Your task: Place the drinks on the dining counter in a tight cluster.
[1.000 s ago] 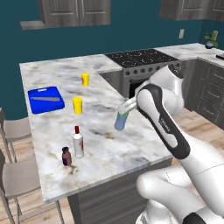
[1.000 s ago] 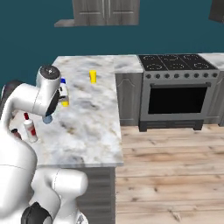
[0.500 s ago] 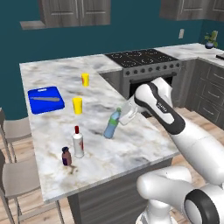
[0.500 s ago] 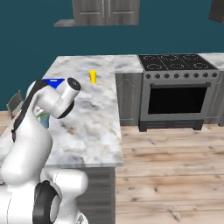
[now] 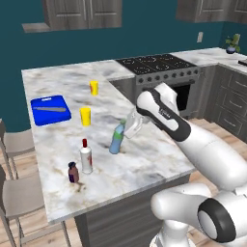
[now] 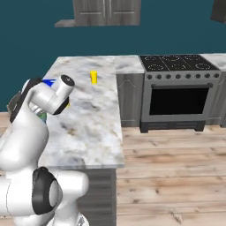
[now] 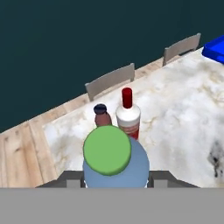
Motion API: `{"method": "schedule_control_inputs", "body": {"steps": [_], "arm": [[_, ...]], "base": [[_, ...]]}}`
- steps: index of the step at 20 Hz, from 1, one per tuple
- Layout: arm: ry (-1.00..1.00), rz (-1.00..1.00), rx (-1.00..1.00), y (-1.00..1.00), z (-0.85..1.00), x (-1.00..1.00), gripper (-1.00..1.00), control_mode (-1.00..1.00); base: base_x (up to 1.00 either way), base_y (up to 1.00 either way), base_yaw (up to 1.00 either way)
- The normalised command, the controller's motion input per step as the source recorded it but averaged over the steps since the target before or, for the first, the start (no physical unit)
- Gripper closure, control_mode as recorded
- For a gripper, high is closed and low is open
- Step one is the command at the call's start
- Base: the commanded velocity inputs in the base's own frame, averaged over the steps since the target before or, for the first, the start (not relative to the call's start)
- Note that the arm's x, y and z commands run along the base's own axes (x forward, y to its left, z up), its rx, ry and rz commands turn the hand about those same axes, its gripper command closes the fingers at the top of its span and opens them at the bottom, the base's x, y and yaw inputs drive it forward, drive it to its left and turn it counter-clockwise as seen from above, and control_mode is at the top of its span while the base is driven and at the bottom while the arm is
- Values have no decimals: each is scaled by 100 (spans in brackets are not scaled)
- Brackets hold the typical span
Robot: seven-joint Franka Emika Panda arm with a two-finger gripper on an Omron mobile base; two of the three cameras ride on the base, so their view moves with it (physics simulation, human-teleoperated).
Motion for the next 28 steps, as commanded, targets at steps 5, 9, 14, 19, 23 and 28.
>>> {"method": "schedule_control_inputs", "body": {"steps": [5, 9, 14, 19, 23, 28], "arm": [[0, 0, -9, 2, -9, 14, 100, -100], [0, 2, -3, 9, -24, 30, 100, -100], [0, 4, 0, 26, -35, 23, 100, -100], [0, 7, 0, 38, -47, 2, 100, -100], [0, 3, -1, 19, -41, 0, 100, -100], [0, 0, -1, 4, -15, 0, 100, -100]], "base": [[0, 0, 0], [0, 0, 0], [0, 0, 0], [0, 0, 0], [0, 0, 0], [0, 0, 0]]}}
